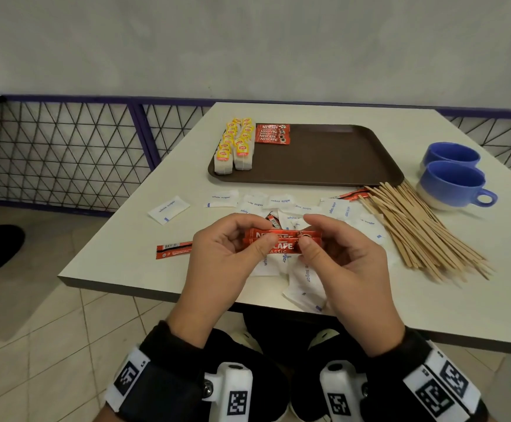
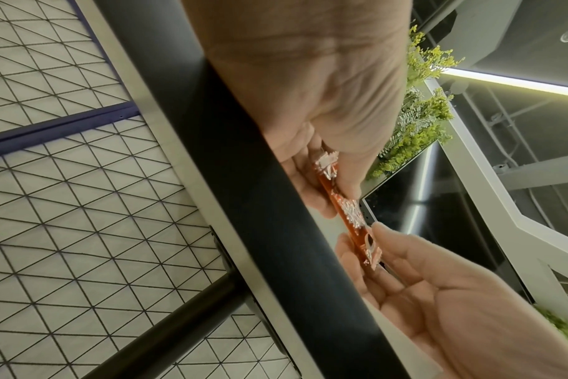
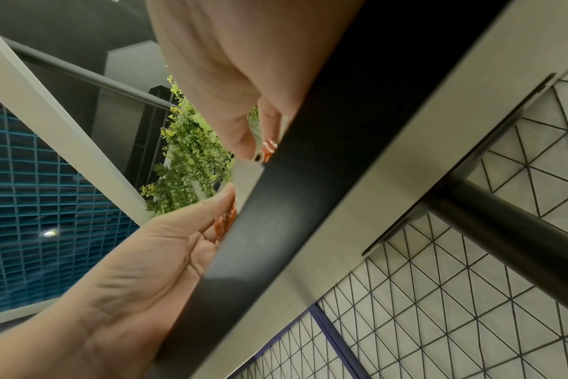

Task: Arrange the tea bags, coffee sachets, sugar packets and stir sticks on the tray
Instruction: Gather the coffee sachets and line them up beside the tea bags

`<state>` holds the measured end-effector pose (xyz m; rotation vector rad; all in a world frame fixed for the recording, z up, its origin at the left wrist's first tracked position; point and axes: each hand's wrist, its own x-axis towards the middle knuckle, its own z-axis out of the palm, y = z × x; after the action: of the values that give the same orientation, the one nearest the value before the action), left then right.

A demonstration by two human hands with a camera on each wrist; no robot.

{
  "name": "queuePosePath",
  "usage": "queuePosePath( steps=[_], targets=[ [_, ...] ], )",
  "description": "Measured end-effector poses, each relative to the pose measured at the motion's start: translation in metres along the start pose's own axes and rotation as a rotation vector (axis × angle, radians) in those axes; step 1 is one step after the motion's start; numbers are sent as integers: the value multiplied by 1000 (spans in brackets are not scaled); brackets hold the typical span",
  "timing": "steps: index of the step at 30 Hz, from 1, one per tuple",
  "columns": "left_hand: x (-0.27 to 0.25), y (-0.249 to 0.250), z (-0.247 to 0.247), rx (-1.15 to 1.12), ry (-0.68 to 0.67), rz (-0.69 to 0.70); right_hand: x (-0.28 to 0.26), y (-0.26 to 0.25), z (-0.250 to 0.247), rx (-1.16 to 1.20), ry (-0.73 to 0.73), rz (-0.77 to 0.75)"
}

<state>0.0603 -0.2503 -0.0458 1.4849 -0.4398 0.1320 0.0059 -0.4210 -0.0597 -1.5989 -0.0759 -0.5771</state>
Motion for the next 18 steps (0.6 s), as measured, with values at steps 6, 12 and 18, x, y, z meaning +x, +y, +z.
queuePosePath(
  steps=[6, 12, 18],
  targets=[
    [-1, 1, 0, 11, 42, 13, -1, 0, 2, -160, -28, -39],
    [0, 4, -1, -7, 78, 4, -2, -6, 7, -276, -43, -64],
    [-5, 13, -5, -2, 80, 1, -1, -16, 5, -321, -77, -6]
  ],
)
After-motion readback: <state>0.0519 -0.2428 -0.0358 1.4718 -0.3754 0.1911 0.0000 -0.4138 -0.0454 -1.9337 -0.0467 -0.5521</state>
